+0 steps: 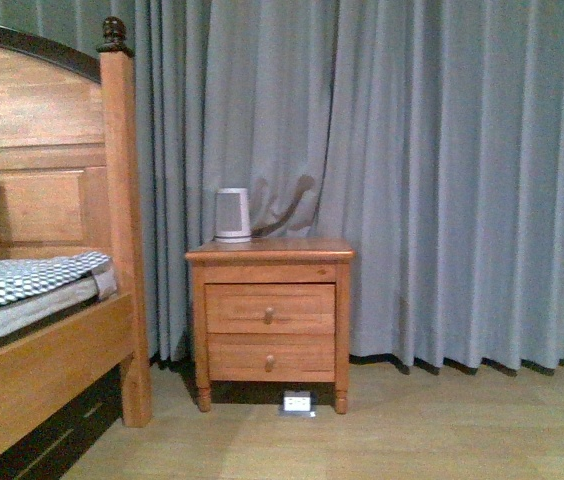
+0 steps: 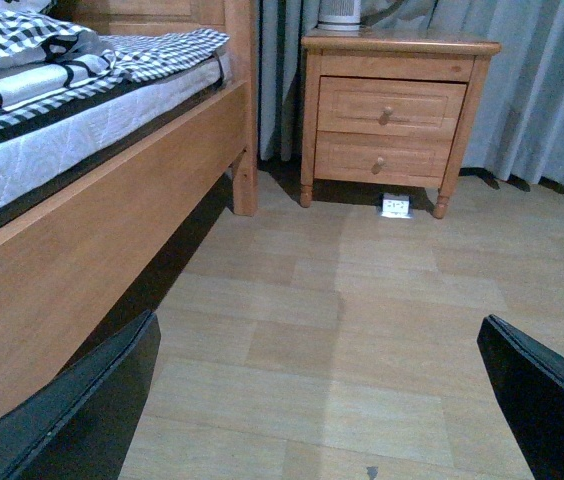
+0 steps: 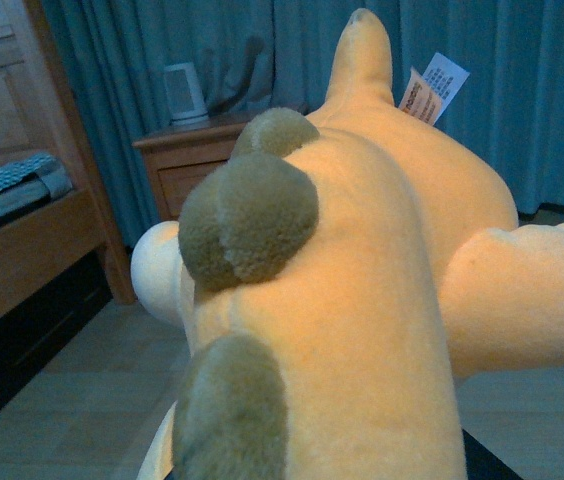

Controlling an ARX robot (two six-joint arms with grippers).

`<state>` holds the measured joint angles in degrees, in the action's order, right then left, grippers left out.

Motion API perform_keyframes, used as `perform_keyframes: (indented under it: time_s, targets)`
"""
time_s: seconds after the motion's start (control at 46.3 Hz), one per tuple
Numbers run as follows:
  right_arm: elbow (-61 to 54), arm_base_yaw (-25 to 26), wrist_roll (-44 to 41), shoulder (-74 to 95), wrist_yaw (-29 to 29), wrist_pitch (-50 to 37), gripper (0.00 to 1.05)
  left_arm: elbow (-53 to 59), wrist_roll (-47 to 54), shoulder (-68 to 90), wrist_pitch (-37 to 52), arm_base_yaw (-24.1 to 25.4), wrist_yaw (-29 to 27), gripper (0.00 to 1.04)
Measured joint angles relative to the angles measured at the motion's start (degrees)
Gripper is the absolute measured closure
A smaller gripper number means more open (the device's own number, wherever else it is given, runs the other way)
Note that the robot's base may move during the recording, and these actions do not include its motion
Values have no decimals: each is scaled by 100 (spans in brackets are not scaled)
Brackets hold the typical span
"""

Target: Put away toys

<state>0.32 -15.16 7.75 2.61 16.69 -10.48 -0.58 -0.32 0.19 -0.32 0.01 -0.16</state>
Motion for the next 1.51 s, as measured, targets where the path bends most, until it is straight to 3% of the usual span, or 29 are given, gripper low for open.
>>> perform_keyframes:
  time_s: [1.51]
  targets:
    - [0,4,-2,2,26,0,85,0,4,0,0,-7,15,6]
